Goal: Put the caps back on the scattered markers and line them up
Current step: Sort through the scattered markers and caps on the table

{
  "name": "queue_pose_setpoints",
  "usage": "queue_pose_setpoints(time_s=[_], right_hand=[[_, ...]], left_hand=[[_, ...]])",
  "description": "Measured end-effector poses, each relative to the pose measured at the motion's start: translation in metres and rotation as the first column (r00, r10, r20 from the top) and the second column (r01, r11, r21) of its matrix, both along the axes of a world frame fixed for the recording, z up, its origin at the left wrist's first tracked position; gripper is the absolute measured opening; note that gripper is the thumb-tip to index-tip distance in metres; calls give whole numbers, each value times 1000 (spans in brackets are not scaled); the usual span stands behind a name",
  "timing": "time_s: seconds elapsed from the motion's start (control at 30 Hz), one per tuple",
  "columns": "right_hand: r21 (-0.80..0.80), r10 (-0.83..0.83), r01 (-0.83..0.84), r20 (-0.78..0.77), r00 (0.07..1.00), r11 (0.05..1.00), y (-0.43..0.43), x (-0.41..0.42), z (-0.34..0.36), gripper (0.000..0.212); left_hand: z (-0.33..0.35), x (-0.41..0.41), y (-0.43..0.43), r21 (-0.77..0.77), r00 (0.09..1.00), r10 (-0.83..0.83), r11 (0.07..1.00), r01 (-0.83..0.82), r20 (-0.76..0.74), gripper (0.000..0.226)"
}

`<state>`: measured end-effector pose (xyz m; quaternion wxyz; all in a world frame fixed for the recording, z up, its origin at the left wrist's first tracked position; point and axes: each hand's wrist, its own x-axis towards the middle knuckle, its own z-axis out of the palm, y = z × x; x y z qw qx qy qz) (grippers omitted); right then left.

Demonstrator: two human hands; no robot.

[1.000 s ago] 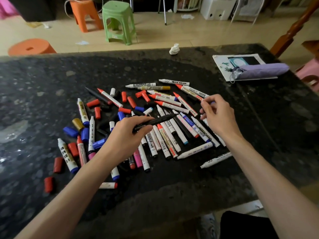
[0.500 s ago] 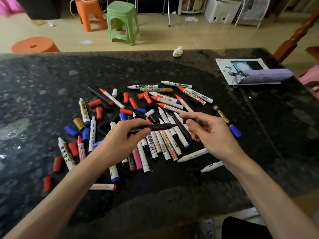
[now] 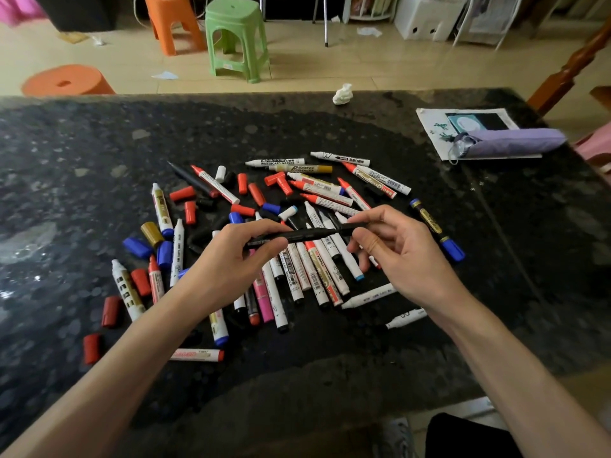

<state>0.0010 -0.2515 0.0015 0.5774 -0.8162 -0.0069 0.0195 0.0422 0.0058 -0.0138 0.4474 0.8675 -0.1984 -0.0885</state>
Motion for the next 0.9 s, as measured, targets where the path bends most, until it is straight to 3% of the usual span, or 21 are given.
queue_pose_setpoints(time_s=[0.37, 0.5, 0.6, 0.8, 0.9], right_hand=[[26, -17, 18, -41, 999, 999, 5, -1, 3, 15], [94, -149, 156, -79, 986, 983, 3, -1, 3, 20], [0, -189, 189, -69, 980, 982, 2, -1, 1, 17], [-141, -109, 110, 16, 994, 984, 6, -2, 0, 20], [-124, -106, 112, 53, 993, 986, 6, 0, 0, 24]], left_hand=[[-1, 3, 3, 8, 1000, 10, 1000, -10, 11, 25], [-2, 4, 4, 11, 1000, 23, 1000, -23, 19, 24], [-2, 3, 4, 19, 1000, 23, 1000, -23, 11, 24], [-1, 3, 4, 14, 1000, 22, 1000, -22, 6, 22], [-1, 4, 4, 6, 1000, 21, 1000, -21, 7, 21]])
